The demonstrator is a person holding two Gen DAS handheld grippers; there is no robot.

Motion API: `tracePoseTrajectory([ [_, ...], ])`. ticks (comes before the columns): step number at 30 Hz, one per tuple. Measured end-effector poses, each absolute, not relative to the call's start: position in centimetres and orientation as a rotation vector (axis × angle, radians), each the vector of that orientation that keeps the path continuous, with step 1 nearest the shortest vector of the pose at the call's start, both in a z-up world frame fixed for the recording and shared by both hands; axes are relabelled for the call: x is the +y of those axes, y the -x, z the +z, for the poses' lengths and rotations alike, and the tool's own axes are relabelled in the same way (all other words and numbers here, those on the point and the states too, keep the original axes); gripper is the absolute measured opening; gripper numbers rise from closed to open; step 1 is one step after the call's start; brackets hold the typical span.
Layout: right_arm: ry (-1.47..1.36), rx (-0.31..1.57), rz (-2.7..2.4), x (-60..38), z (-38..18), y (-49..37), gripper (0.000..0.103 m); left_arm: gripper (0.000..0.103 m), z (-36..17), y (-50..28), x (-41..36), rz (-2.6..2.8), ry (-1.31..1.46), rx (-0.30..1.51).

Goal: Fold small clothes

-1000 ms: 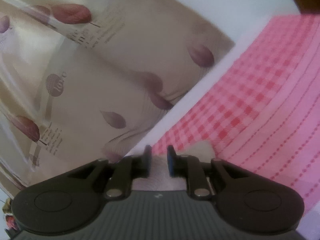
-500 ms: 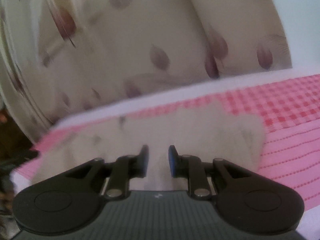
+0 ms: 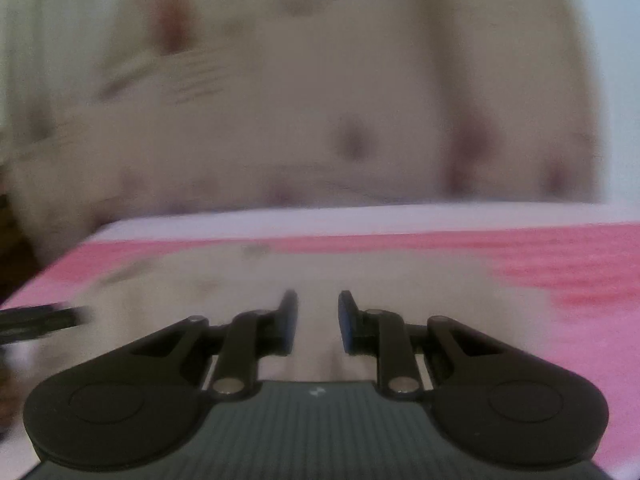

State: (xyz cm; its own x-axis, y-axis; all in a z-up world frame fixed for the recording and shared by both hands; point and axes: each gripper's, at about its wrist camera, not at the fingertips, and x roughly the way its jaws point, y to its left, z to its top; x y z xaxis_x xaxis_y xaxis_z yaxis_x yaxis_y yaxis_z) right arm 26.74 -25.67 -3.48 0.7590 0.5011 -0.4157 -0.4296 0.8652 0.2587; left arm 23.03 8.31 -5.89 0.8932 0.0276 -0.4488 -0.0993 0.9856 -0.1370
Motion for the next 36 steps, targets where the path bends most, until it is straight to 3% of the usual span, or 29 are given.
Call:
tracePoseTrajectory([
  [5, -0.052, 0.615, 0.774, -19.3, -4.0, -28.6, 0.021, 0.091, -6.2, -23.2, 9.5, 0.096, 0.229, 0.478],
  [8, 0.046, 0.65, 0.704, -16.7, -5.5, -30.9, 0.018, 0.094, -6.3, -23.1, 10.0, 0.114, 0.262, 0.485],
  [12, -0.029, 0.638, 0.538, -15.6, -5.4, -34.3, 0.019, 0.101, -6.1, -22.9, 10.0, 0.138, 0.257, 0.482],
  [19, -0.305, 0.541, 0.48, -20.9, -4.1, -31.5, 0.022, 0.103, -6.1, -23.0, 9.6, 0.14, 0.234, 0.49],
  [26, 0.032, 0.512, 0.238, -25.8, -4.8, -25.2, 0.033, 0.103, -6.2, -23.3, 9.2, 0.156, 0.197, 0.503],
  [28, 0.072, 0.548, 0.167, -26.9, -6.2, -25.0, 0.04, 0.103, -6.1, -23.4, 8.9, 0.169, 0.177, 0.51],
  [30, 0.029, 0.558, 0.14, -28.2, -7.7, -24.6, 0.058, 0.103, -6.1, -23.5, 8.7, 0.177, 0.162, 0.513],
  [33, 0.004, 0.536, 0.118, -28.3, -8.3, -24.3, 0.064, 0.103, -6.1, -23.5, 8.6, 0.187, 0.151, 0.514],
  [35, 0.025, 0.544, 0.114, -28.1, -8.4, -24.4, 0.081, 0.103, -6.1, -23.5, 8.7, 0.191, 0.147, 0.518],
  [36, 0.028, 0.549, 0.117, -28.1, -8.5, -24.4, 0.084, 0.103, -6.2, -23.5, 8.7, 0.192, 0.145, 0.519],
])
